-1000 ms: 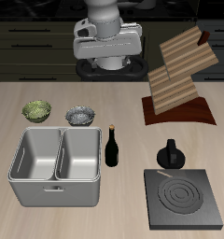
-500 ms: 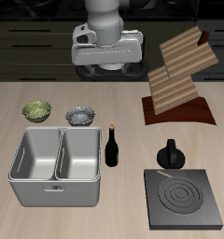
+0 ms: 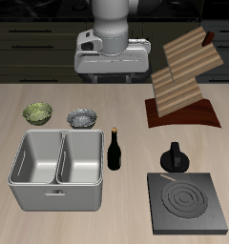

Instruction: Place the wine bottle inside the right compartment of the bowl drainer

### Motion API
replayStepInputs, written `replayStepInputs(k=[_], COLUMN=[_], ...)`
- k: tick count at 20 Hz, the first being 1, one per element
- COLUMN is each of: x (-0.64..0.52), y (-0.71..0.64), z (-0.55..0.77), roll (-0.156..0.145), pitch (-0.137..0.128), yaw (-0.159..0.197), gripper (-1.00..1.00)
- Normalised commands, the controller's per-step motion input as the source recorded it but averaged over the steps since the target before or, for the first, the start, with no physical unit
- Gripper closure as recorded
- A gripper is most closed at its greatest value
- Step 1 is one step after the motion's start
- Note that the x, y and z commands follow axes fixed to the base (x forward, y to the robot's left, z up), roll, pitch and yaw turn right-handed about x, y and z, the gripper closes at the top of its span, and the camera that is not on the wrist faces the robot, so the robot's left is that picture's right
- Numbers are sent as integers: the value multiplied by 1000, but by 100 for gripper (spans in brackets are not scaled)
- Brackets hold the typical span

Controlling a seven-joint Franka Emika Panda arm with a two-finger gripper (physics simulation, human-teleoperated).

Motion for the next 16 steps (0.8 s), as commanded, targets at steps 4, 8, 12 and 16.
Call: replayStepInputs(k=[4, 8, 12, 16], x=[359, 203, 171, 129], y=[41, 66, 90, 77], z=[-84, 5, 15, -58], roll=[-46, -27, -23, 3], pitch=[19, -5, -19, 10], yaw=[4, 1, 23, -1], gripper=[-100, -100, -100, -100])
